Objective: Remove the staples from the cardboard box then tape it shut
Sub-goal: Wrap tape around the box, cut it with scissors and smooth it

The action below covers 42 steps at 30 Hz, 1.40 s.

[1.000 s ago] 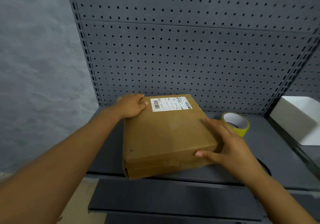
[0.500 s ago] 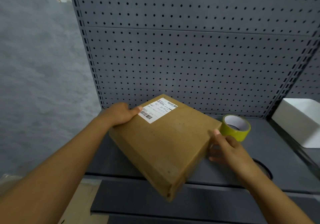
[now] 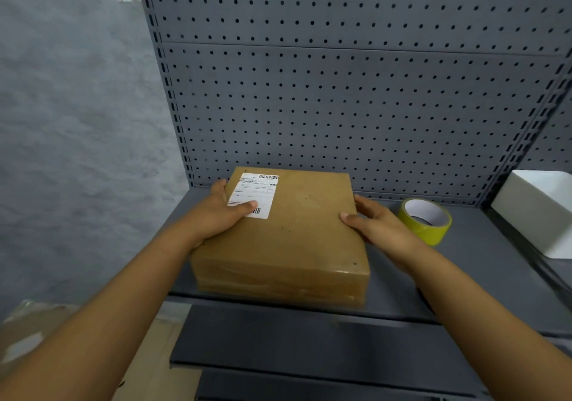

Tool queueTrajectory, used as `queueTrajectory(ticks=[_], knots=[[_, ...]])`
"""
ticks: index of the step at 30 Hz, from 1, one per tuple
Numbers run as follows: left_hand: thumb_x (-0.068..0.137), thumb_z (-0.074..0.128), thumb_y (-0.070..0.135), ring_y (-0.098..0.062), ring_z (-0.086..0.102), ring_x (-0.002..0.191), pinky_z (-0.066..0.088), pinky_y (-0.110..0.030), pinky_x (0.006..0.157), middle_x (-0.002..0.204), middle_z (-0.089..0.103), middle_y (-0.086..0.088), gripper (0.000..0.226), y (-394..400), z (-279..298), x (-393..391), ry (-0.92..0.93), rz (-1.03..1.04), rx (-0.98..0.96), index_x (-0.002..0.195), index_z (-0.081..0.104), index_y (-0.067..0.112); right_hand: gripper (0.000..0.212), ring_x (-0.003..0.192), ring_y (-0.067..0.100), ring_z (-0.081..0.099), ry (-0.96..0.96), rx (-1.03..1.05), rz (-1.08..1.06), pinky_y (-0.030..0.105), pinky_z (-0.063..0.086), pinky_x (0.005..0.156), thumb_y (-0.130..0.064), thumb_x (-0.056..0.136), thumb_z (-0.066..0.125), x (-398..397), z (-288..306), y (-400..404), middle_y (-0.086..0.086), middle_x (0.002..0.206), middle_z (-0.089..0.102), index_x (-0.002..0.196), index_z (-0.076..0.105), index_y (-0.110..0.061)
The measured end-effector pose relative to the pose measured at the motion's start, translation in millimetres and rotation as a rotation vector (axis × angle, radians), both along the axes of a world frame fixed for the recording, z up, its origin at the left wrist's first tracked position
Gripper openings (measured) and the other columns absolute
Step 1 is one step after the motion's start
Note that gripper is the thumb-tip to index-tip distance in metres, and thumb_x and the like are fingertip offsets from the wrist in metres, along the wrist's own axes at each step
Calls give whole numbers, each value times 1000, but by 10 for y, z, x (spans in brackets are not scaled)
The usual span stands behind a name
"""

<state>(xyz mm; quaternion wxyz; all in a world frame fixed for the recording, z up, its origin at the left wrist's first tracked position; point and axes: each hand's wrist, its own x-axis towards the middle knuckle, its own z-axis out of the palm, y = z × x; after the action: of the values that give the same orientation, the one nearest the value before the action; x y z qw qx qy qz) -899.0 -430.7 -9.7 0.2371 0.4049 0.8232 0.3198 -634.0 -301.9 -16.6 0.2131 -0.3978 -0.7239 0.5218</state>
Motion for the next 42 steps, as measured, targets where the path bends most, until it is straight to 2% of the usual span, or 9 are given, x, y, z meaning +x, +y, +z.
queueTrajectory(ticks=[4,10,19,23,30,34,37,39,42], knots=[[91,57,46,-21,43,131,37,-35,103,150,39,2,77,-4,-15,96,-12,1,78,152,17,21,50,116,21,57,-33,-12,-27,42,45,103,-27,98,50,-189,19,153,-1,139,52,146,37,-23],[92,53,49,-24,42,133,36,-38,107,150,38,-1,76,47,-15,139,46,37,100,152,18,19,57,132,24,44,-97,102,-101,37,37,107,-38,100,43,-268,-6,122,2,151,38,151,25,-20],[92,48,55,-27,37,135,33,-38,106,154,30,-6,74,99,36,91,157,17,2,152,19,22,40,131,21,45,-147,438,-243,33,39,104,-14,96,52,415,44,262,3,140,49,136,49,-14],[92,49,53,-27,37,135,33,-39,106,154,31,-5,73,131,68,121,164,9,5,152,21,22,50,128,28,44,-455,502,-189,43,37,106,-7,86,55,824,-28,378,5,142,45,134,50,-19],[94,49,50,-27,39,134,34,-37,104,152,34,-5,70,122,83,166,183,0,23,151,23,20,41,127,18,45,-925,791,-223,43,0,118,-6,91,49,1008,-137,483,-1,124,60,125,58,-28],[92,47,55,-28,38,135,33,-40,106,153,32,-6,72,123,60,139,177,9,-17,151,22,21,27,107,25,56,-678,748,-277,38,10,115,-12,95,50,917,-81,494,6,100,69,118,61,-19],[92,50,51,-30,36,134,33,-44,108,151,33,-8,69,111,54,143,329,26,7,149,28,20,18,96,28,57,-295,581,-254,32,38,86,-14,96,53,793,88,351,5,98,66,112,61,-14],[92,55,42,-29,36,133,34,-46,108,148,37,-6,57,117,69,195,496,12,126,142,39,20,18,94,22,56,-154,510,-219,28,38,75,-16,97,52,701,227,240,1,98,62,113,61,-15],[94,55,29,-23,48,122,41,-30,94,133,52,-1,30,179,180,447,408,-54,352,123,60,21,20,93,16,56,-49,521,-168,26,41,70,-15,97,51,568,417,103,-3,99,62,114,62,-16]])
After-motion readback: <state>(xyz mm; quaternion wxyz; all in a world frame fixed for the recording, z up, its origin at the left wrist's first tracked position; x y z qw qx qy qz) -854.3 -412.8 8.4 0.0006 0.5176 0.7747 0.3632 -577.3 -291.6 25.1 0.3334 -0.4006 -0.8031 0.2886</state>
